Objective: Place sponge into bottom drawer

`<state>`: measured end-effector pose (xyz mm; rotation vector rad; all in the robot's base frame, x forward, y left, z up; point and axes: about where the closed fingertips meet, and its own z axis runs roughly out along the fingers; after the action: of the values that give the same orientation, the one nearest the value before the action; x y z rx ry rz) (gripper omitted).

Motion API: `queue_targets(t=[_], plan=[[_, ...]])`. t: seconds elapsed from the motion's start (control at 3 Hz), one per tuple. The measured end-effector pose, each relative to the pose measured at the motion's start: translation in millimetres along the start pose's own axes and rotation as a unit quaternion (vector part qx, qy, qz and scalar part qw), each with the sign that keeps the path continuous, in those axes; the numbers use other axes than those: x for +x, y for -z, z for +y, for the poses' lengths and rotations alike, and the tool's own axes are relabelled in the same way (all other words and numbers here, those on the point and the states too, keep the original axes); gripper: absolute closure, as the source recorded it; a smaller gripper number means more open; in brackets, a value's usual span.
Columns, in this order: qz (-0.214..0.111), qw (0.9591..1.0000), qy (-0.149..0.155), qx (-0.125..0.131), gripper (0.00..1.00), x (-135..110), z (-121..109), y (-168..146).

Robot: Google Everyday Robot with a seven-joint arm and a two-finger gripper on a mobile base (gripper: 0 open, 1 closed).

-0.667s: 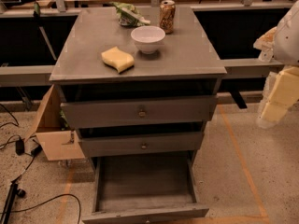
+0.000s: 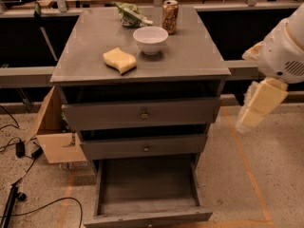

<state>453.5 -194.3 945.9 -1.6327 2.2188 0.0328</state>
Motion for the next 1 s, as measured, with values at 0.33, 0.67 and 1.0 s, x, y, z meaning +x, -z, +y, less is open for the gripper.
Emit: queue_targets(t=[0.33,0.67,1.0], plan=[[-0.111,0.9927,-0.037,-0.030,0.00,-51.3,-7.2,-65.2],[-0.171,0.9837,-0.045,-0.030,0.00,-91.0,-12.5,-96.7],[-0.195,0.9800,-0.036,-0.013,0.00,-122.7,-17.4,-127.2]])
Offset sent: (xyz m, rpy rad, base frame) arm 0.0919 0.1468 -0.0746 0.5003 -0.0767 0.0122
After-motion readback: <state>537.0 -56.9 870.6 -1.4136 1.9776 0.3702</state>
